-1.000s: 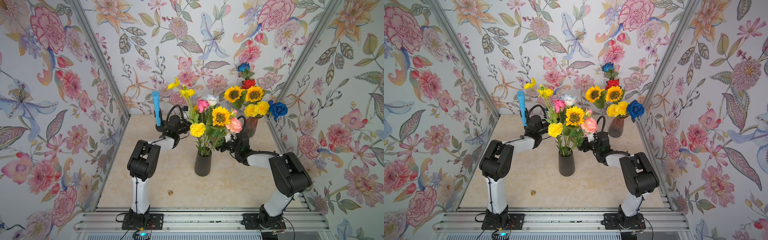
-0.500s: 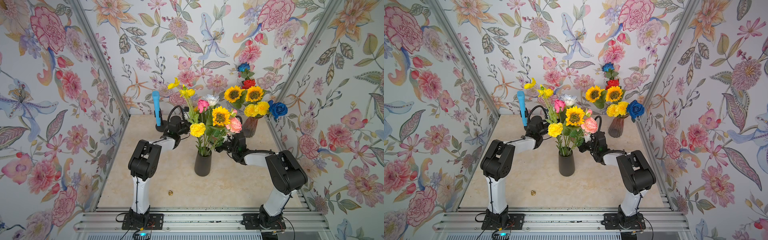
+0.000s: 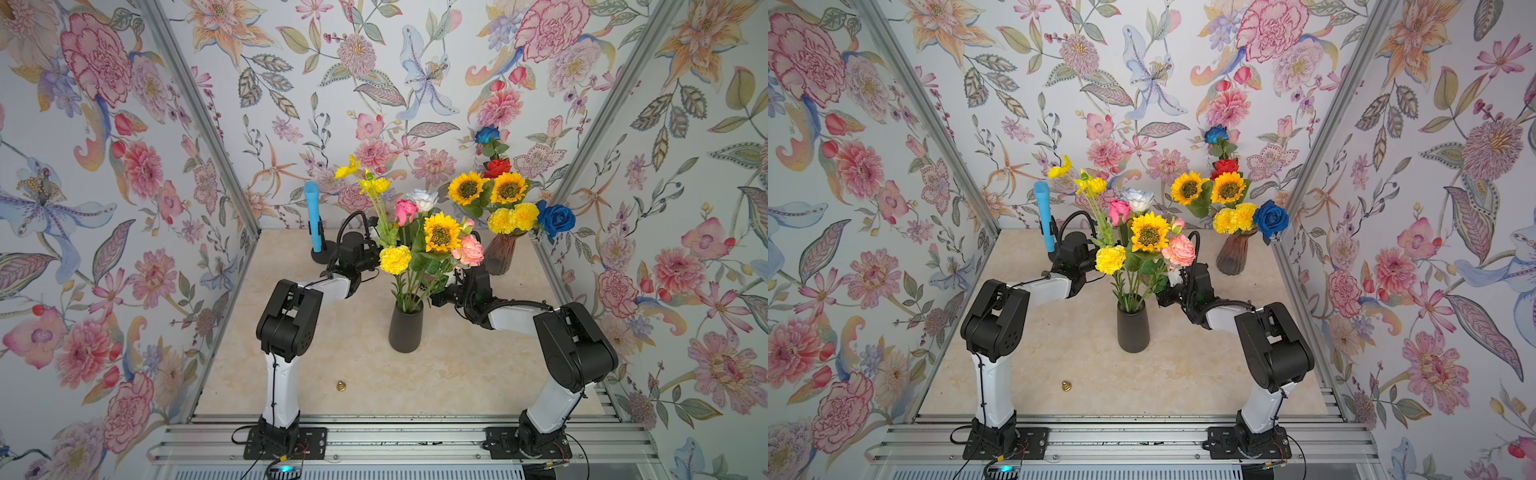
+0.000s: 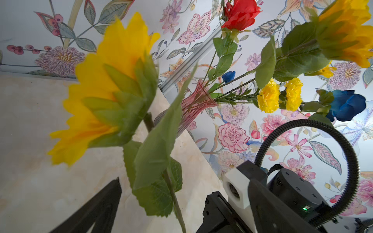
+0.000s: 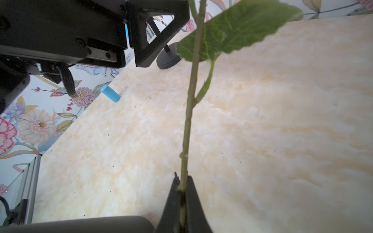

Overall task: Pick out yellow flowers from the vase
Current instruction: Place the flower at the center of the board.

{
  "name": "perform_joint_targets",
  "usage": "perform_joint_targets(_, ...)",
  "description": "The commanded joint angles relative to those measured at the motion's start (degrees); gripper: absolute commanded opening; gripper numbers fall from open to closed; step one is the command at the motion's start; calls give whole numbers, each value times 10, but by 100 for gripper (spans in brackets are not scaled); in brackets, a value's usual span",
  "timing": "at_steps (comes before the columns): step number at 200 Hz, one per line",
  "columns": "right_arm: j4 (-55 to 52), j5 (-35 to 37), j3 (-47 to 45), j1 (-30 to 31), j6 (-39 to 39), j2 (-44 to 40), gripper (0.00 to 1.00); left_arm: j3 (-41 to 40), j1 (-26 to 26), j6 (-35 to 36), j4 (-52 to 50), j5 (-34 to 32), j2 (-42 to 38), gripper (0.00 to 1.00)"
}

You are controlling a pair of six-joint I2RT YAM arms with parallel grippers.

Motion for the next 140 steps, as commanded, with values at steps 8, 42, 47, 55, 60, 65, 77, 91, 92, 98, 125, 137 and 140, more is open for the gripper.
perform_joint_targets(8, -117, 72, 30, -3, -46, -42, 0, -12, 18, 77, -81, -31, -59, 100)
perform_joint_targets(42, -264, 188, 58, -3, -91, -45, 0, -30, 38, 138, -160, -71, -99, 100)
perform_joint_targets(47, -281, 203, 61, -2, -97, -43, 0, -35, 40, 144, -166, -77, -104, 100)
perform_joint_targets(55, -295, 220, 63, -2, -103, -41, 0, -44, 44, 150, -174, -88, -114, 100)
perform_joint_targets(60, -304, 233, 62, -3, -104, -38, 0, -50, 46, 155, -183, -97, -120, 100)
perform_joint_targets(65, -308, 242, 61, -3, -104, -38, 0, -55, 46, 163, -192, -105, -127, 100)
perform_joint_targets(77, -323, 263, 61, -2, -103, -33, 0, -70, 47, 180, -209, -124, -144, 100)
perform_joint_targets(91, -353, 298, 68, 3, -108, -19, 0, -92, 46, 188, -221, -143, -161, 100)
perform_joint_targets(92, -356, 302, 69, 4, -109, -17, 0, -94, 47, 189, -222, -143, -162, 100)
perform_joint_targets(98, -370, 319, 75, 7, -110, -8, 0, -107, 46, 192, -225, -151, -169, 100)
perform_joint_targets(125, -401, 334, 91, 17, -104, 12, 0, -157, 46, 210, -237, -187, -212, 100)
perform_joint_targets(137, -410, 337, 94, 18, -102, 17, 0, -174, 47, 220, -247, -204, -230, 100)
perform_joint_targets(140, -411, 338, 94, 19, -101, 18, 0, -179, 46, 221, -248, -207, -236, 100)
